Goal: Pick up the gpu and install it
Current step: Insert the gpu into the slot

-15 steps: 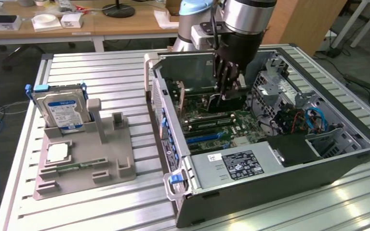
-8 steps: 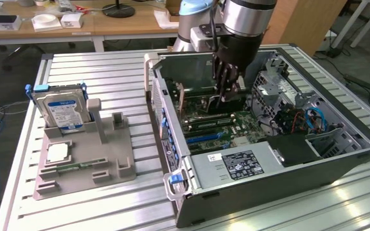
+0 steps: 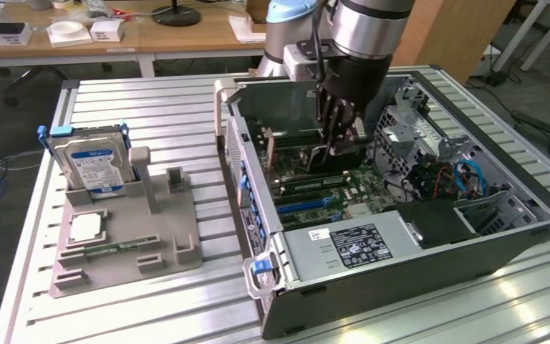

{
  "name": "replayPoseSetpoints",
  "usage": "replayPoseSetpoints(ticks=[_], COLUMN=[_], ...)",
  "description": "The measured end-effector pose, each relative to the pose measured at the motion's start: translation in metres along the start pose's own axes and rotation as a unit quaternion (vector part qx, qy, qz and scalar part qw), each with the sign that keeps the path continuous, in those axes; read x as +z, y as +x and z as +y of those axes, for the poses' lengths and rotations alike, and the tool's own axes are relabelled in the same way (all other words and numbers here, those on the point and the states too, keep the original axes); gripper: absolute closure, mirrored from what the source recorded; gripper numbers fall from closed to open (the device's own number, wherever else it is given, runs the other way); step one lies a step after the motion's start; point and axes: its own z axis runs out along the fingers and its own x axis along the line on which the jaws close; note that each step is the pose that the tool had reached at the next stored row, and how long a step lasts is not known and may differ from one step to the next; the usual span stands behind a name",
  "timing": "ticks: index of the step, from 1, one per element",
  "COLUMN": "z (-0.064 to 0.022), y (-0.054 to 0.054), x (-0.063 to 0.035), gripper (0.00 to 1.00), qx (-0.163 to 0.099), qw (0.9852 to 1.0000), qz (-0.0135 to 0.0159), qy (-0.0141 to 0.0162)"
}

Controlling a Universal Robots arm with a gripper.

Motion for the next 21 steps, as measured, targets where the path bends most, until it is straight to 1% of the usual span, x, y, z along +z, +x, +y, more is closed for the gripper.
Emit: replayPoseSetpoints(ticks=[6, 13, 21], z=[0.0003, 0.0024, 0.0038], y=[0.003, 0.003, 0.003], x=[0.003, 0.0118, 0.0178], gripper=[0.74, 0.74, 0.74], qx=[0.0, 0.0, 0.0], qw=[1.0, 1.0, 1.0], qz=[-0.0001, 0.0, 0.0], qy=[0.0, 0.0, 0.0])
